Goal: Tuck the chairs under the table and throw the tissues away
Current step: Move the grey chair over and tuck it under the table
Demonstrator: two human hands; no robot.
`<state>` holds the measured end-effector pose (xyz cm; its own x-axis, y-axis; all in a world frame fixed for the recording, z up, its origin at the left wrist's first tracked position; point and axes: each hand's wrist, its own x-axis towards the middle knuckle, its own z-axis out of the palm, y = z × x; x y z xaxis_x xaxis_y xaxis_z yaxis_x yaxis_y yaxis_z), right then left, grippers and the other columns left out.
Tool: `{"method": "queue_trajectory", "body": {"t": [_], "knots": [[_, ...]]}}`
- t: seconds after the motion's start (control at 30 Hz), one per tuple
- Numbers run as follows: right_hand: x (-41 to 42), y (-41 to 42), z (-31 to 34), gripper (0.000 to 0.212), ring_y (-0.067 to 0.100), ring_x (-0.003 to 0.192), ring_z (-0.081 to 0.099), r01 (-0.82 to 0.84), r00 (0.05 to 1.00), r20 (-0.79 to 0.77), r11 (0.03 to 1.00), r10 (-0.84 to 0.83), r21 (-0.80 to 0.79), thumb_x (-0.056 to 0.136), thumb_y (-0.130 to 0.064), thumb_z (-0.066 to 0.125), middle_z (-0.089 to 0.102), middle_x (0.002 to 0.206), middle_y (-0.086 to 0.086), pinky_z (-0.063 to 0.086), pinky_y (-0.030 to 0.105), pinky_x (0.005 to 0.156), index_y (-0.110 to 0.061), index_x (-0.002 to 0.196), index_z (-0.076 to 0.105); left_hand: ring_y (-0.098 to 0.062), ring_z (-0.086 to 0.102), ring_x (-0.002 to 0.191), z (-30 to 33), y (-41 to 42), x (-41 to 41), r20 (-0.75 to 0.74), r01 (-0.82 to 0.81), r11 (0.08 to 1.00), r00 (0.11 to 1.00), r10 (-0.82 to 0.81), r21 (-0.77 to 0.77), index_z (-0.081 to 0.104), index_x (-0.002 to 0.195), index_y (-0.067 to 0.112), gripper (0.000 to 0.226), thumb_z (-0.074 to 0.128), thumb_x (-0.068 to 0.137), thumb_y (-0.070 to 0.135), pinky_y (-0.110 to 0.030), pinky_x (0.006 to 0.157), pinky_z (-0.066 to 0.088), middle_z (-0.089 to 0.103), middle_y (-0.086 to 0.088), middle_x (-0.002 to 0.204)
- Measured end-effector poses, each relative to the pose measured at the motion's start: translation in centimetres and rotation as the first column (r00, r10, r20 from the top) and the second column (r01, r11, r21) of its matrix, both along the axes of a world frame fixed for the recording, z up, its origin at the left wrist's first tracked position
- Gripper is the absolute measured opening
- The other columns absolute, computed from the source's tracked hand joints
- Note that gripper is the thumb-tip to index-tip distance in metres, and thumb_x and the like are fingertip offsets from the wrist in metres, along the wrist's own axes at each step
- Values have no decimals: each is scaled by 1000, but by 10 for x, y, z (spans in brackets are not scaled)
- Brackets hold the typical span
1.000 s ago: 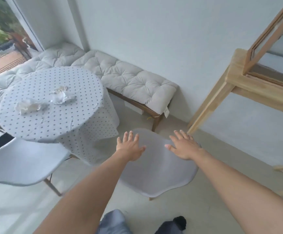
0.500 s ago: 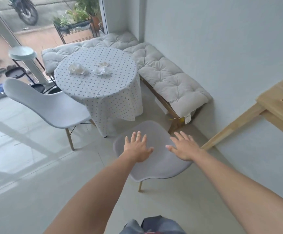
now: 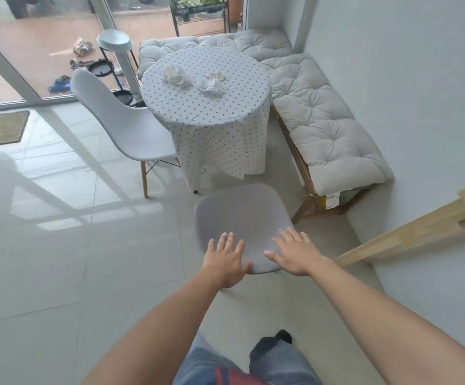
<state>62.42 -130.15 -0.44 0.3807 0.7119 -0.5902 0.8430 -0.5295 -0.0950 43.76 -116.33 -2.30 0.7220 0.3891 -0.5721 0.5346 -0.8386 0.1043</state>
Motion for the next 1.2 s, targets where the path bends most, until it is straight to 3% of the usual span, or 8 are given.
{"method": "queue_trajectory", "body": {"t": [0.17, 0.27, 0.43, 0.8, 1.2], "knots": [[16, -27, -20, 74, 26, 155, 12, -150, 984, -93, 989, 151, 20, 100, -70, 21, 25, 166, 9, 6, 50, 124, -22, 155, 34, -36, 11, 160, -11, -57, 10, 51, -176, 983, 983, 178, -41, 17, 164, 18, 74, 15, 106, 64, -55, 127, 16, 17, -19, 172], [26, -46, -24, 72, 27, 147, 29, -244, 963, -99, 967, 250, 67, 100, -69, 20, 48, 151, 9, 11, 48, 123, -19, 143, 48, -38, 31, 152, -14, -83, 18, 49, -139, 990, 989, 139, 6, 24, 161, 17, 77, 14, 104, 68, -55, 122, 26, 38, -19, 162], [39, -50, -26, 63, 30, 132, 46, -360, 929, -53, 926, 367, 111, 103, -64, 22, 57, 139, 8, 22, 46, 118, -19, 136, 51, -40, 46, 138, -11, -92, 30, 26, -163, 985, 987, 162, 54, 41, 149, 16, 72, 15, 104, 65, -57, 118, 27, 53, -18, 147], [77, -8, -27, 58, 32, 123, 50, -377, 924, 0, 910, 383, 172, 104, -60, 25, 60, 132, 9, 32, 43, 108, -17, 129, 54, -40, 51, 130, -5, -54, 69, 84, -227, 973, 971, 222, 53, 51, 135, 18, 66, 19, 102, 65, -56, 114, 32, 59, -15, 137], [131, 98, -23, 57, 33, 120, 52, -329, 944, 37, 926, 328, 183, 104, -60, 26, 62, 126, 11, 34, 42, 104, -15, 124, 56, -41, 52, 128, -8, 62, 130, 123, -194, 979, 975, 186, 57, 53, 128, 18, 63, 21, 101, 66, -58, 110, 33, 60, -17, 133]]}}
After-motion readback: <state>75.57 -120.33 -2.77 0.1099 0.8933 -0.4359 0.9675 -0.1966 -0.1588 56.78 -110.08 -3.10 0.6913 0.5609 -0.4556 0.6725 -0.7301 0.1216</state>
